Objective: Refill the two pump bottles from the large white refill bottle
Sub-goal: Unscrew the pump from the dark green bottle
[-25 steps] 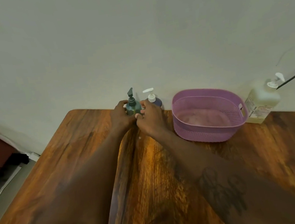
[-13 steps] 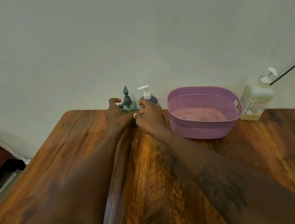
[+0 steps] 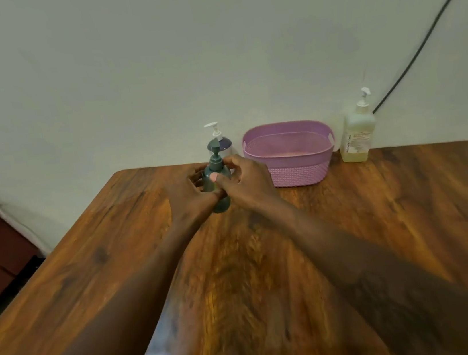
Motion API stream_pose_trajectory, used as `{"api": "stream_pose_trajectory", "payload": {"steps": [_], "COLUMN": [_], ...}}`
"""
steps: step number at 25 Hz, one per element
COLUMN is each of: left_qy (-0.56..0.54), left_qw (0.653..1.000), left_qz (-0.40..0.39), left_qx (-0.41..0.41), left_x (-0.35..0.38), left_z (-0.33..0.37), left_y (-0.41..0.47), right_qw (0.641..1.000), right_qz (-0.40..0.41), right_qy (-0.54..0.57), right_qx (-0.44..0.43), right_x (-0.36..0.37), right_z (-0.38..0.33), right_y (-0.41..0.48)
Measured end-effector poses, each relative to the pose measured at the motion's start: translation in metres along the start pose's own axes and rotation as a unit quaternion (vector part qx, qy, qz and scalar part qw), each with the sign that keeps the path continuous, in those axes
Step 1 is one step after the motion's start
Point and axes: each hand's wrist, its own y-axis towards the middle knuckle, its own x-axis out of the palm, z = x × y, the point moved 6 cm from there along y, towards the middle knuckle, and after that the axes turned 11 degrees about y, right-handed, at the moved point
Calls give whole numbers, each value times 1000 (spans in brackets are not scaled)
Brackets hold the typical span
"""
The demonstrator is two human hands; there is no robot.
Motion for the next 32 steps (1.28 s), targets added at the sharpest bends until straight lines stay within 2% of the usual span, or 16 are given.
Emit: {"api": "stream_pose_trajectory", "payload": {"steps": [5, 9, 15, 19, 22, 23, 25, 27, 28, 30, 32], "left_qy": [-4, -27, -78, -168, -148, -132, -100, -75, -76, -91, -109], "left_qw": [999, 998, 995, 978, 981, 985, 989, 991, 991, 990, 989], "left_qz": [1, -2, -18, -118, -95, -73, -42, -29, -28, -35, -28], "left_qx": [33, 61, 53, 47, 79, 86, 97, 107, 111, 106, 96], "left_x": [-8, -9, 3, 6, 1, -2, -3, -3, -1, 2, 3], "left_z": [55, 88, 110, 113, 115, 117, 118, 118, 117, 114, 108], "left_y": [-97, -176, -238, -241, -245, -247, -251, -252, -253, -253, -254], "right_qw": [997, 995, 991, 995, 988, 990, 999, 998, 997, 992, 972], "right_qz": [60, 88, 122, 44, -75, -86, -22, 40, 41, -5, -84], "right_qy": [-15, 26, -13, 32, 131, 112, 38, 32, 47, 125, 220], "right_qx": [-34, -42, -57, -82, -16, 5, -3, -41, -42, -20, 13], "right_x": [-66, -102, -128, -137, -133, -132, -136, -139, -139, -135, -128], "right_z": [-24, -38, -36, -37, -27, -24, -24, -34, -35, -29, -22], "right_y": [-98, -167, -227, -233, -236, -238, -241, -246, -245, -241, -241]}}
